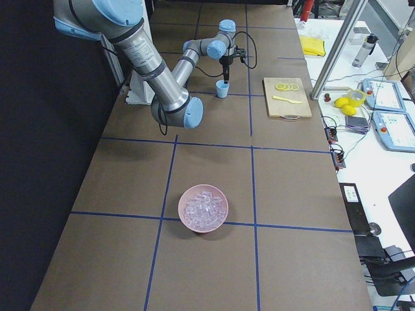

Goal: Put ice and strawberries in cup
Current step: 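Open the right gripper to drop the ice cube into the cup, then move the right gripper back toward the pink ice bowl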

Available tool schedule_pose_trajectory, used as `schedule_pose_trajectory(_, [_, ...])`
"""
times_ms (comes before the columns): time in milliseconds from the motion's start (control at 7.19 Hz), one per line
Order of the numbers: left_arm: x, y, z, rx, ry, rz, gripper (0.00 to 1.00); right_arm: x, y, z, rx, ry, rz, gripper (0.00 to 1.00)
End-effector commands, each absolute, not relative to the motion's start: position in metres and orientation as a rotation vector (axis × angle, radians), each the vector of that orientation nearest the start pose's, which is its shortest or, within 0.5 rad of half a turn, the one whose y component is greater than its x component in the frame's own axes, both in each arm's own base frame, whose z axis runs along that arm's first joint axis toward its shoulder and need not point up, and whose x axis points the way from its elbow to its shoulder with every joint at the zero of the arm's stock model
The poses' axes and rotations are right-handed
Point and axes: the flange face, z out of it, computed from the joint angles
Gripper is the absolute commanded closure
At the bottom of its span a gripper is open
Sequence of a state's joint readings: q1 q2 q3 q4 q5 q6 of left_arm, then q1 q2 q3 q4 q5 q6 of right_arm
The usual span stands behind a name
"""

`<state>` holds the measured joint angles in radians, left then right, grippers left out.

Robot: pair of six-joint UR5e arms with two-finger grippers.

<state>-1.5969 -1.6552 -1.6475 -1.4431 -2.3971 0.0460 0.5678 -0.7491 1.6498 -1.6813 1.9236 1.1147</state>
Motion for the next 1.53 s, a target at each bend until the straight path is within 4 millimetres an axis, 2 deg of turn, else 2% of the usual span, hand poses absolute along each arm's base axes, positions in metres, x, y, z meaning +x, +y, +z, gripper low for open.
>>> schedule_pose_trajectory(0, [-0.074, -0.522, 0.587, 0.061, 0.825, 0.031, 0.00, -0.450, -0.454, 0.154, 0.132, -0.890, 0.005, 0.01])
schedule_pose_trajectory(139, [-0.074, -0.522, 0.587, 0.060, 0.825, 0.032, 0.00, -0.413, -0.451, 0.171, 0.131, -0.862, 0.019, 0.01])
schedule_pose_trajectory(278, [-0.074, -0.522, 0.586, 0.063, 0.825, 0.033, 0.00, -0.370, -0.459, 0.182, 0.164, -0.816, -0.002, 0.01])
schedule_pose_trajectory(418, [-0.074, -0.522, 0.584, 0.067, 0.825, 0.034, 0.00, -0.333, -0.454, 0.190, 0.201, -0.783, -0.054, 0.01])
schedule_pose_trajectory(557, [-0.074, -0.522, 0.583, 0.068, 0.825, 0.034, 0.00, -0.299, -0.439, 0.218, 0.219, -0.767, -0.083, 0.01])
schedule_pose_trajectory(696, [-0.074, -0.522, 0.582, 0.070, 0.825, 0.035, 0.00, -0.271, -0.436, 0.254, 0.226, -0.726, -0.136, 0.01])
schedule_pose_trajectory(974, [-0.074, -0.520, 0.576, 0.081, 0.823, 0.040, 0.00, -0.211, -0.443, 0.310, 0.234, -0.708, -0.214, 0.01])
schedule_pose_trajectory(1113, [-0.074, -0.519, 0.572, 0.090, 0.822, 0.041, 0.00, -0.165, -0.439, 0.358, 0.260, -0.722, -0.244, 0.01])
schedule_pose_trajectory(1392, [-0.074, -0.519, 0.571, 0.091, 0.822, 0.042, 0.00, -0.087, -0.435, 0.430, 0.258, -0.756, -0.295, 0.01])
